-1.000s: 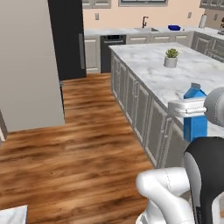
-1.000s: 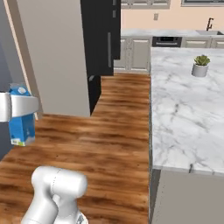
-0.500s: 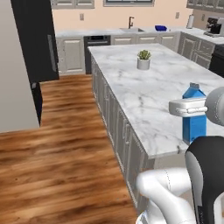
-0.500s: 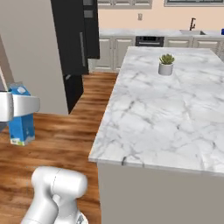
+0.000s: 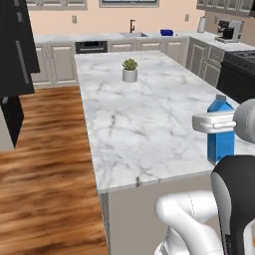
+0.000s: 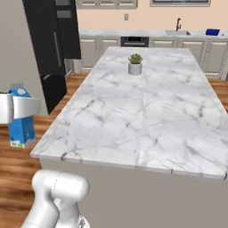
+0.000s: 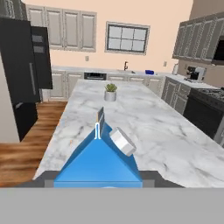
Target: Take out the milk from the fridge and place it on the tray on the counter. Then take the sugar cube near the tray and place it in the tray.
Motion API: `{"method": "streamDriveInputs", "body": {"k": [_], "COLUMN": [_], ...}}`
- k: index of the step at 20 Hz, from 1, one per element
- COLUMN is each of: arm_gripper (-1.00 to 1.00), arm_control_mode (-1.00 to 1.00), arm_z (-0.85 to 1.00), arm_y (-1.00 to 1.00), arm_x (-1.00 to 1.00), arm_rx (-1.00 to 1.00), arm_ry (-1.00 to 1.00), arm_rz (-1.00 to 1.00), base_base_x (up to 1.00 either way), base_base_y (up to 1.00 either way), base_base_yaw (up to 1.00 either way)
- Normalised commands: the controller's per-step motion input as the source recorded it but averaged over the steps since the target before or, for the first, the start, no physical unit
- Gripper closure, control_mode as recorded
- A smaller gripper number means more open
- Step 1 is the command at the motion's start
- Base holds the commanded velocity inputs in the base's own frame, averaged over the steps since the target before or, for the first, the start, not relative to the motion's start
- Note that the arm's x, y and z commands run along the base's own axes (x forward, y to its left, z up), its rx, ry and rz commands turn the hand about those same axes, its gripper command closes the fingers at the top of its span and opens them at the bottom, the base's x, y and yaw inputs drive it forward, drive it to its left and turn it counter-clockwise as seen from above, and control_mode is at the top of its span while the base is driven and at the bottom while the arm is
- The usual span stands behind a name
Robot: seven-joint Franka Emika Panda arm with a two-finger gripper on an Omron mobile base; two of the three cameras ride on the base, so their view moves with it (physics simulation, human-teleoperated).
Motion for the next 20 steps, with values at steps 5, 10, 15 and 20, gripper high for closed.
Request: {"method": "streamDriveInputs", "body": {"k": [5,10,15,20], "arm_gripper": [1.00,1.00,1.00,1.00], "arm_control_mode": [1.00,1.00,1.00,1.00], "arm_z": [0.00,0.00,0.00,0.00], "arm_y": [0.00,0.00,0.00,0.00], "arm_x": [0.00,0.00,0.00,0.00], "arm_rx": [0.00,0.00,0.00,0.00], "arm_ry": [0.00,0.00,0.00,0.00], "arm_rz": [0.00,0.00,0.00,0.00], "base_base_x": [0.00,0.00,0.00,0.00], "base_base_y": [-1.00,-1.00,-1.00,-1.00], "base_base_yaw": [0.00,0.00,0.00,0.00]}}
